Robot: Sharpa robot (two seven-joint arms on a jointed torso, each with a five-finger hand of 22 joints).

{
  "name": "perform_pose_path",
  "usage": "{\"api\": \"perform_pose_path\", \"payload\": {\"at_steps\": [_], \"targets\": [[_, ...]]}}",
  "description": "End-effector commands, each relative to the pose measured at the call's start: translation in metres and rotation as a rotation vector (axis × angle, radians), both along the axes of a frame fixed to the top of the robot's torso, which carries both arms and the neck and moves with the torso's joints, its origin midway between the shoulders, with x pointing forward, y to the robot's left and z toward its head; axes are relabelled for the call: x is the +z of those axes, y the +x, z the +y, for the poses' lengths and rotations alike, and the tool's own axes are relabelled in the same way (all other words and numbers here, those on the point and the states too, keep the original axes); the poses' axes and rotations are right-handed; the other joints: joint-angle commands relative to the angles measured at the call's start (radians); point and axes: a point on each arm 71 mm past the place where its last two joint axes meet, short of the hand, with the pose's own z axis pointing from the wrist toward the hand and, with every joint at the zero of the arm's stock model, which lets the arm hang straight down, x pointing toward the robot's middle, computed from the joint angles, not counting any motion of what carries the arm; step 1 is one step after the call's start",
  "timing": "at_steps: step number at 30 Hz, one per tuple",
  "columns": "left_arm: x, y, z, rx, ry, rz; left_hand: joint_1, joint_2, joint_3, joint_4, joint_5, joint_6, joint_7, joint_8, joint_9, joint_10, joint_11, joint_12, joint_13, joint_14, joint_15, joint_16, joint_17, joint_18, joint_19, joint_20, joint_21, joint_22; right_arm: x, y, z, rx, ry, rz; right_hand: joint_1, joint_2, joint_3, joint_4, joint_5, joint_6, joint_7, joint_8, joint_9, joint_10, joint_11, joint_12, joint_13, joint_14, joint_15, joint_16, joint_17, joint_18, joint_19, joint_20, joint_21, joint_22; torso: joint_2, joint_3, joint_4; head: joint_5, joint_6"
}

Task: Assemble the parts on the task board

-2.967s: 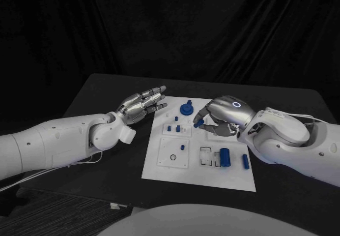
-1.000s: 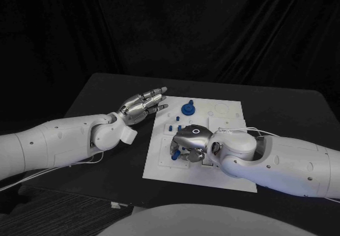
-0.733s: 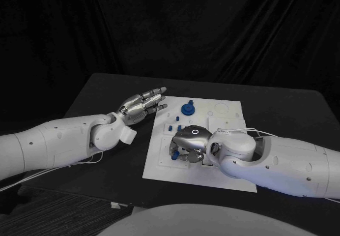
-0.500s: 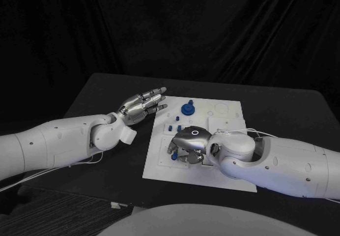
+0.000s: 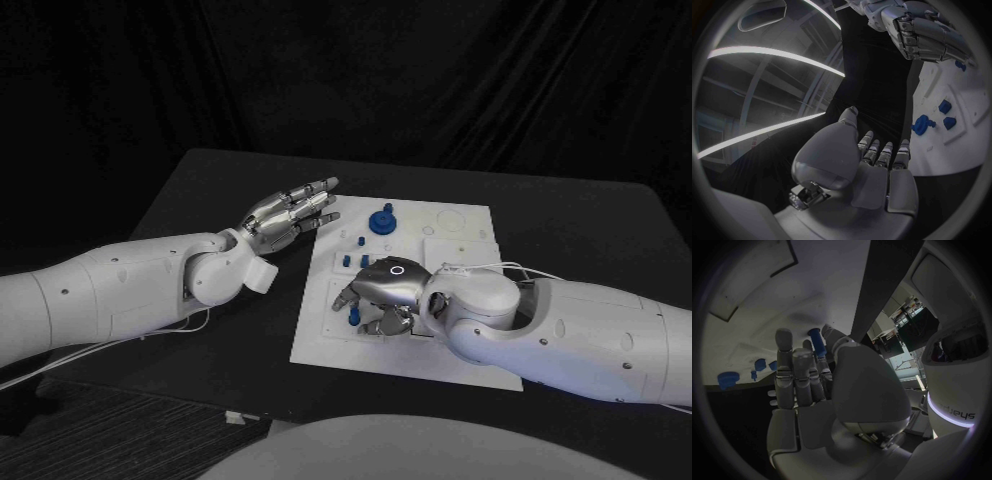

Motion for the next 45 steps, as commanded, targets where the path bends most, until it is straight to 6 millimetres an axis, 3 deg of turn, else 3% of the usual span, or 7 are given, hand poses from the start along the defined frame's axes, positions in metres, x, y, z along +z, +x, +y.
{"api": "perform_pose_path", "payload": {"at_steps": [1,12,21,24,28,30,45], "targets": [[0.0,0.0,-0.001,-0.005,-0.02,-0.003,-0.001,0.009,-0.001,-0.004,0.003,-0.001,0.004,0.005,0.001,-0.003,0.004,0.005,0.001,-0.001,0.0,0.004,0.001,0.01,0.002,-0.002,0.004,0.001,0.004,0.001,-0.004,-0.013,0.059,-0.036,-0.002,0.007,-0.036,0.007,-0.003,-0.012,-0.002,0.005,-0.005,-0.056,0.005,0.011,0.003,-0.017,0.0,-0.003,-0.009,0.018,-0.013,0.003,-0.031,0.022,0.0,0.0,-0.0002,-0.001,0.0],[0.0,-0.001,0.002,0.001,-0.019,-0.005,-0.001,0.009,-0.001,-0.004,0.003,-0.001,0.004,0.005,0.001,-0.004,0.004,0.005,0.001,-0.001,0.0,0.004,0.001,0.01,0.002,-0.003,0.004,0.001,0.05,0.009,-0.048,-0.081,0.303,-0.194,0.055,-0.016,-0.134,0.13,-0.01,-0.11,0.014,0.001,-0.036,-0.234,0.023,0.128,0.026,-0.092,0.004,-0.034,-0.093,0.024,-0.044,0.008,-0.111,0.017,0.0,-0.0002,0.0003,-0.001,0.0],[0.0,-0.001,0.003,0.008,-0.018,-0.008,-0.001,0.009,-0.001,-0.004,0.003,0.0,0.004,0.006,0.001,-0.003,0.004,0.006,0.001,-0.001,0.0,0.004,0.001,0.01,0.003,-0.003,0.004,0.002,0.11,0.028,-0.113,-0.277,0.455,-0.224,0.046,0.007,-0.145,0.149,-0.006,0.013,0.076,0.055,-0.013,-0.185,-0.044,0.713,0.343,-0.083,-0.026,-0.002,-0.101,0.028,-0.026,-0.017,-0.125,0.02,0.0,-0.0006,0.0008,-0.008,0.0],[0.0,-0.001,0.003,0.009,-0.017,-0.009,-0.001,0.009,-0.001,-0.004,0.004,0.001,0.004,0.006,0.001,-0.003,0.004,0.007,0.001,-0.001,0.0,0.005,0.001,0.01,0.003,-0.003,0.004,0.002,0.112,0.034,-0.134,-0.367,0.378,-0.185,0.017,0.026,-0.154,0.142,0.006,0.086,0.059,0.093,0.013,-0.07,-0.076,1.013,0.627,-0.06,-0.045,0.021,-0.079,0.026,-0.008,-0.037,-0.112,0.025,0.0,-0.0001,0.0002,-0.012,0.0],[0.0,-0.001,0.002,0.01,-0.019,-0.011,-0.001,0.009,-0.001,-0.004,0.004,0.001,0.004,0.006,0.001,-0.003,0.004,0.007,0.001,-0.001,0.0,0.005,0.001,0.01,0.003,-0.003,0.004,0.002,0.1,0.04,-0.155,-0.467,0.16,-0.118,-0.19,0.059,-0.187,0.161,-0.014,0.26,0.016,0.175,0.063,0.485,-0.107,1.344,1.34,0.177,-0.087,0.322,0.397,-0.038,0.176,-0.07,0.36,0.111,0.0,-0.0001,0.0007,-0.022,0.0],[0.0,-0.001,0.002,0.009,-0.02,-0.011,-0.001,0.008,-0.001,-0.005,0.004,0.002,0.004,0.007,0.001,-0.003,0.004,0.007,0.002,-0.001,0.0,0.005,0.001,0.01,0.003,-0.003,0.005,0.002,0.09,0.04,-0.163,-0.509,0.039,-0.098,-0.251,0.058,-0.18,0.159,-0.019,0.298,0.0,0.186,0.074,0.566,-0.124,1.377,1.461,0.212,-0.103,0.376,0.497,-0.051,0.205,-0.085,0.457,0.128,0.0,0.0,0.0003,-0.027,0.0],[0.0,-0.001,0.002,0.006,-0.022,-0.01,-0.001,0.008,-0.001,-0.005,0.005,0.001,0.004,0.007,0.001,-0.003,0.004,0.007,0.001,-0.001,-0.001,0.005,0.001,0.01,0.003,-0.003,0.005,0.002,0.038,0.033,-0.182,-0.66,-0.286,0.052,-0.568,0.052,-0.117,0.168,0.024,0.471,-0.064,0.263,0.25,0.579,-0.175,1.382,1.481,0.244,-0.145,0.431,0.608,-0.092,0.258,-0.129,0.759,0.179,0.0,0.0001,0.0006,-0.036,0.0]]}}
